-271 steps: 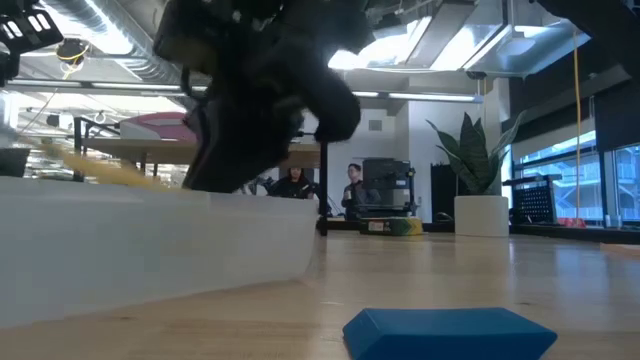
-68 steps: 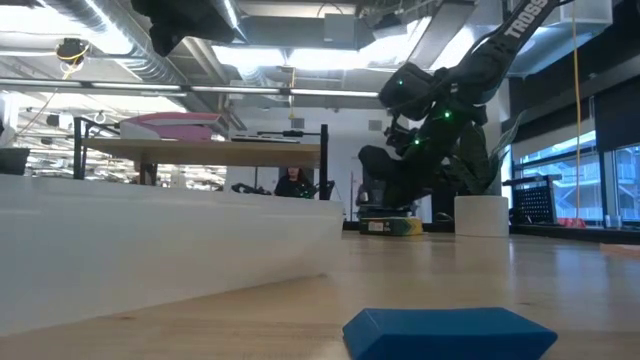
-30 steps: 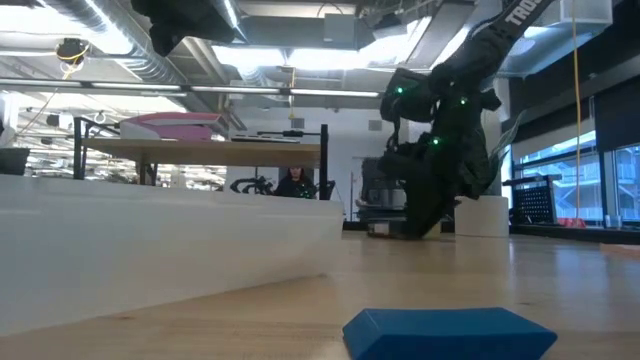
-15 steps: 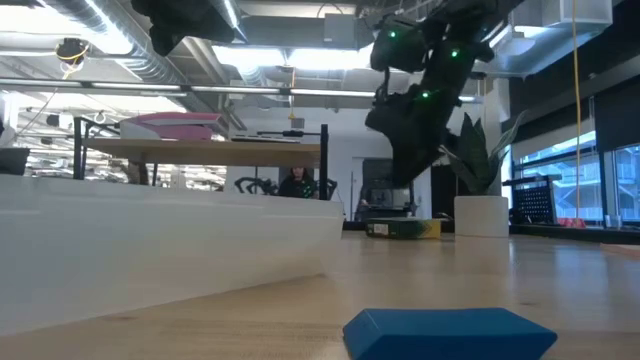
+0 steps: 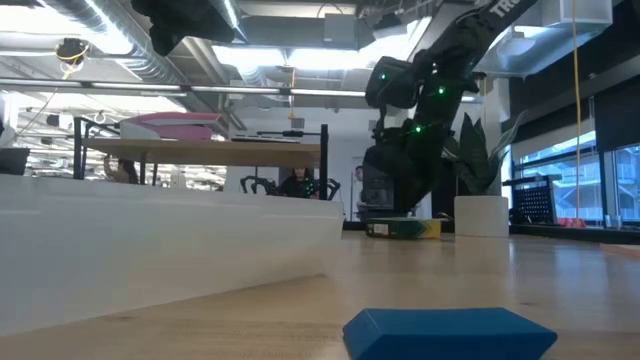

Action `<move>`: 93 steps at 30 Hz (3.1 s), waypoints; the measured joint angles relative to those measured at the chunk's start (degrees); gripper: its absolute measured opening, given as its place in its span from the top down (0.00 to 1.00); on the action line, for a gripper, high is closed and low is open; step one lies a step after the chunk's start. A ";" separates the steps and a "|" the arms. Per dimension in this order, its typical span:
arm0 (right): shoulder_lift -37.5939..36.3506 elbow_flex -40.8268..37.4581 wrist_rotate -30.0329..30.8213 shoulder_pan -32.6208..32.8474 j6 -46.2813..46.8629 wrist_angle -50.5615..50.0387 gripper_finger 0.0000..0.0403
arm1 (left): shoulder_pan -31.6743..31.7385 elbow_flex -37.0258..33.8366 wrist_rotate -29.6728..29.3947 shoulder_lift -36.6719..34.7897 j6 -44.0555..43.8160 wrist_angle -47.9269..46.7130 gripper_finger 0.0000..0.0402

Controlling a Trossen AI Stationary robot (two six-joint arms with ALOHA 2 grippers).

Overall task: Pack school essentials
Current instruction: Put the yellow crayon box into the blue supply box

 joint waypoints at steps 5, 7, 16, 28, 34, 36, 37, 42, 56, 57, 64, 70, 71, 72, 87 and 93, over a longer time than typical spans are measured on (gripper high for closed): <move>1.18 0.02 -2.12 0.00 -0.09 -0.42 0.78 | 0.00 0.00 0.00 0.00 -0.04 0.00 1.00; 1.34 0.05 -2.51 0.09 -0.11 -0.85 0.78 | 0.00 0.00 -0.01 0.00 -0.07 0.00 1.00; 1.10 0.20 -5.91 3.47 0.12 -5.11 0.78 | 0.00 0.00 -0.02 0.00 -0.09 0.00 1.00; 0.68 0.14 -11.93 12.21 8.25 -5.76 0.78 | 0.00 0.00 -0.02 0.00 -0.07 0.00 1.00; -0.45 1.00 -13.45 15.34 10.73 -7.76 0.78 | 0.00 0.00 -0.02 0.00 -0.07 0.00 1.00; -2.10 2.21 -13.84 15.60 10.80 -10.01 0.78 | 0.00 0.00 -0.02 0.00 -0.05 -0.02 1.00; -3.42 2.93 -13.80 15.61 10.79 -10.57 0.78 | 0.00 0.00 -0.02 0.00 -0.07 0.00 1.00; -10.45 4.17 -13.17 14.93 11.83 -15.30 0.78 | -0.02 0.00 -0.01 0.00 -0.04 -0.01 1.00; -32.52 -5.87 -26.19 6.99 16.04 -17.13 0.81 | -0.02 0.00 0.00 0.00 -0.02 0.03 1.00; -33.31 -7.14 -29.09 6.03 16.47 -16.24 0.82 | -0.02 0.00 0.00 0.00 -0.02 -0.01 1.00; -35.43 -14.78 -35.49 1.54 15.16 -11.16 0.86 | -0.02 0.00 0.00 0.00 0.00 0.00 1.00; -35.20 -15.72 -31.90 -1.60 11.85 -11.34 0.83 | -0.02 0.00 0.00 0.00 0.00 0.00 1.00; -34.99 -15.72 -32.30 -2.19 11.06 -11.35 0.82 | -0.02 0.00 0.00 0.00 0.00 0.00 1.00; -34.67 -15.72 -32.92 -2.82 10.65 -11.38 0.81 | -0.02 0.00 0.00 0.00 0.00 0.00 1.00; -21.50 -15.72 -41.06 -8.96 2.76 -2.77 0.63 | -0.01 0.00 0.00 0.00 0.00 0.00 1.00; -15.69 -15.69 -47.00 -11.30 -2.93 0.17 0.63 | -0.02 0.00 0.00 0.00 0.00 0.01 1.00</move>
